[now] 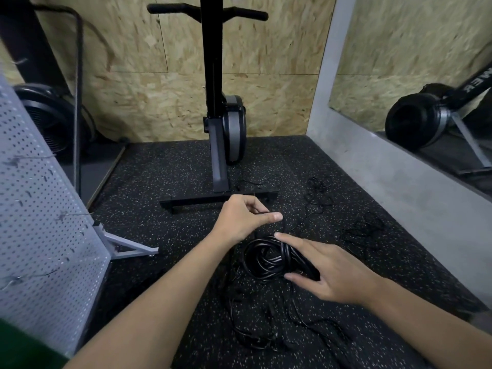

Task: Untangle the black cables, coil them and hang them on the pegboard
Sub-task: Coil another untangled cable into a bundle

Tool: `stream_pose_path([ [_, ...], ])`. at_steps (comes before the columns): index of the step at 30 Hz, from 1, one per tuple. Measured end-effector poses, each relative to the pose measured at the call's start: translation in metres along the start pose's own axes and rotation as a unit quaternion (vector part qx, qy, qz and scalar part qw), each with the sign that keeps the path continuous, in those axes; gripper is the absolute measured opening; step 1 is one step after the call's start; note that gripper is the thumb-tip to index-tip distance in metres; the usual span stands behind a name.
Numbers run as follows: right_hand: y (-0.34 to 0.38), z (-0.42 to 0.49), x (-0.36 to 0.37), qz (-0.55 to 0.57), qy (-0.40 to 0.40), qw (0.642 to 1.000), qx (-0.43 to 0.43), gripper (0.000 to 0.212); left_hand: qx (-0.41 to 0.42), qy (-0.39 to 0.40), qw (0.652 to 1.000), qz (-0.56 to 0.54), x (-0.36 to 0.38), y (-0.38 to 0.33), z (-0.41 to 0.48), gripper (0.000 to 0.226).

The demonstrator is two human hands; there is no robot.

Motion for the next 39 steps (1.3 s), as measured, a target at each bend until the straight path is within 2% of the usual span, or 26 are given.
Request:
stream_pose_path([
  [3, -0.005, 0.002, 0.003, -0.01, -0.016, 1.0, -0.014, 0.072, -0.025, 0.027, 0.999, -0.032, 0.002, 0.008, -0.001, 0.041],
  [6, -0.01, 0.003, 0.001, 0.011, -0.031, 0.999, -0.02, 0.07, -0.054, 0.088, 0.989, -0.102, 0.004, 0.012, -0.005, 0.043],
  [8, -0.013, 0.003, -0.003, 0.043, -0.049, 0.998, -0.02, 0.068, -0.078, 0.119, 0.978, -0.155, 0.006, 0.018, -0.008, 0.043],
  [13, -0.006, 0.002, -0.015, 0.158, -0.123, 0.98, 0.009, 0.066, -0.149, 0.125, 0.954, -0.229, 0.018, 0.043, -0.014, 0.029],
  [15, -0.001, 0.005, -0.017, 0.193, -0.135, 0.971, 0.026, 0.067, -0.143, 0.147, 0.957, -0.204, 0.025, 0.044, -0.016, 0.028],
  [19, -0.001, 0.011, -0.017, 0.2, -0.154, 0.965, 0.073, 0.067, -0.072, 0.187, 0.976, -0.09, 0.037, 0.029, -0.021, 0.034],
  [23, -0.019, 0.018, -0.014, 0.182, -0.182, 0.954, 0.157, 0.063, -0.021, 0.182, 0.982, 0.032, 0.043, 0.012, -0.022, 0.041],
  [27, -0.044, 0.022, -0.003, 0.064, -0.134, 0.961, 0.235, 0.062, 0.065, 0.196, 0.961, 0.182, 0.054, -0.011, -0.02, 0.048],
  [32, -0.06, 0.027, 0.004, 0.011, -0.096, 0.958, 0.271, 0.059, 0.106, 0.229, 0.908, 0.335, 0.051, -0.034, -0.015, 0.045],
  [35, -0.062, 0.024, 0.004, 0.01, -0.008, 0.969, 0.247, 0.059, 0.129, 0.267, 0.899, 0.322, 0.041, -0.031, -0.017, 0.036],
  [37, -0.057, 0.018, 0.003, 0.026, 0.066, 0.976, 0.207, 0.062, 0.14, 0.286, 0.903, 0.288, 0.032, -0.026, -0.018, 0.026],
  [39, -0.049, 0.015, 0.001, 0.049, 0.101, 0.979, 0.17, 0.069, 0.159, 0.277, 0.912, 0.255, 0.023, -0.022, -0.014, 0.02],
])
Point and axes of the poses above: each hand's wrist, its own z-axis towards the middle knuckle, its own x-axis out of the palm, y = z × x, the point moved 1 cm from there along z, towards the middle knuckle, and after that the axes turned 14 degrees about x, right-handed, at the moved point
